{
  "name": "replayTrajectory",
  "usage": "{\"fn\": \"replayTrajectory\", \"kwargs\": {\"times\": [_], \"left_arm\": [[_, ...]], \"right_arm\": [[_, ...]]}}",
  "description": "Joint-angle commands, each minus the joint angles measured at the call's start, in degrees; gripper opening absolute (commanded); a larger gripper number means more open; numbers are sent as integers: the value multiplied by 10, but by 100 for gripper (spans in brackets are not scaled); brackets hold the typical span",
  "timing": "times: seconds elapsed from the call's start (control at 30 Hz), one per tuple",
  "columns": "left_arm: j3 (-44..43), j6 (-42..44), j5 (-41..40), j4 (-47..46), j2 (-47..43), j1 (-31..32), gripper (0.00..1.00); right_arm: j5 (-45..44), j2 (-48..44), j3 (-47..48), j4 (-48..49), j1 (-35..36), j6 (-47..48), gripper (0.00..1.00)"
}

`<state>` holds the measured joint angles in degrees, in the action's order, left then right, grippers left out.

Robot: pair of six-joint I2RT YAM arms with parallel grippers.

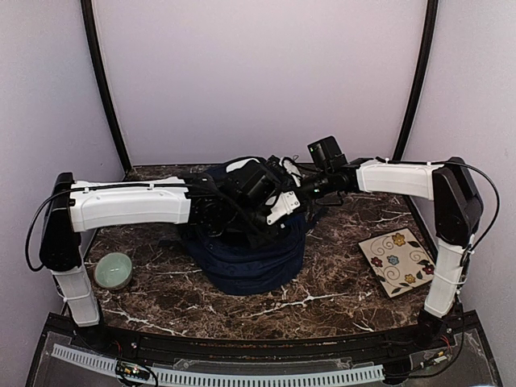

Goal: Pack the student bag
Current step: Place the pen in the upper front pocket of the bag.

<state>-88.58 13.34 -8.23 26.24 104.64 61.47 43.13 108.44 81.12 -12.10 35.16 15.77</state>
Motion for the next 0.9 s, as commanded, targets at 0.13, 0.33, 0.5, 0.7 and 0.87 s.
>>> {"fn": "replayTrajectory", "kwargs": {"times": [0.13,0.33,0.5,0.7,0.87], "left_arm": [[-23,184,-202,21,64,14,0],[-5,202,-261,1,92,15,0],[13,213,-296,-11,113,8,0],[18,202,-300,-24,128,-15,0],[14,202,-356,-65,140,-48,4]], "right_arm": [[38,-8,21,11,0,-14,0],[41,-7,23,9,1,-14,0],[46,-13,22,11,1,-18,0],[49,-23,20,13,1,-19,0],[53,-30,18,13,1,-18,0]]}}
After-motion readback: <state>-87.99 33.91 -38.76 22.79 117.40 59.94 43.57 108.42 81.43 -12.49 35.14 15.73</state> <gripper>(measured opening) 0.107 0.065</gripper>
